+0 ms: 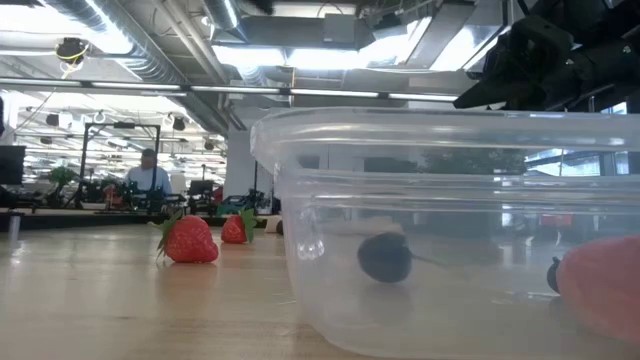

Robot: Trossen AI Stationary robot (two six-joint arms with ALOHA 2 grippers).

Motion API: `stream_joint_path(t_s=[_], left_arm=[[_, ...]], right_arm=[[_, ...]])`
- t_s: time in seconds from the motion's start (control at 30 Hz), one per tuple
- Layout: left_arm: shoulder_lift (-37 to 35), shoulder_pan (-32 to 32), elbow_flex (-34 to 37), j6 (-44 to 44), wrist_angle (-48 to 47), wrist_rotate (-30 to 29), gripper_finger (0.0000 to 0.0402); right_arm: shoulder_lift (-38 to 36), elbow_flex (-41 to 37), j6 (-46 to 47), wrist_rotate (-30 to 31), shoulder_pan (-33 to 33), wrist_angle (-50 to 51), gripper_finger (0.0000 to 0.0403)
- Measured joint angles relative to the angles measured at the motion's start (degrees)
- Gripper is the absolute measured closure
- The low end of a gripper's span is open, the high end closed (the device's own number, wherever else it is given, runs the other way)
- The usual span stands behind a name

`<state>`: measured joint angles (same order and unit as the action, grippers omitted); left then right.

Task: Pick and placing Produce into tupperware
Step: Put the blueberry into the transparent container

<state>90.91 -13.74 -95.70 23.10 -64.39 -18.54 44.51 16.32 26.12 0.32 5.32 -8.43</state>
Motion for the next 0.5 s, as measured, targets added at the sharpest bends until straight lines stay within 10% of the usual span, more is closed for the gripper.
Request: stream_joint_path(t_s=[0.27,0.5], left_arm=[[-1.10,6.22,0.41,-4.78,-14.95,-10.51,0.0255],[-1.05,15.81,7.09,-6.80,-14.56,-2.67,0.0274]], right_arm=[[0.00,0.00,2.30,0.02,0.02,-0.66,0.0111],[0.00,0.00,2.25,3.76,0.02,-1.24,0.0111]])
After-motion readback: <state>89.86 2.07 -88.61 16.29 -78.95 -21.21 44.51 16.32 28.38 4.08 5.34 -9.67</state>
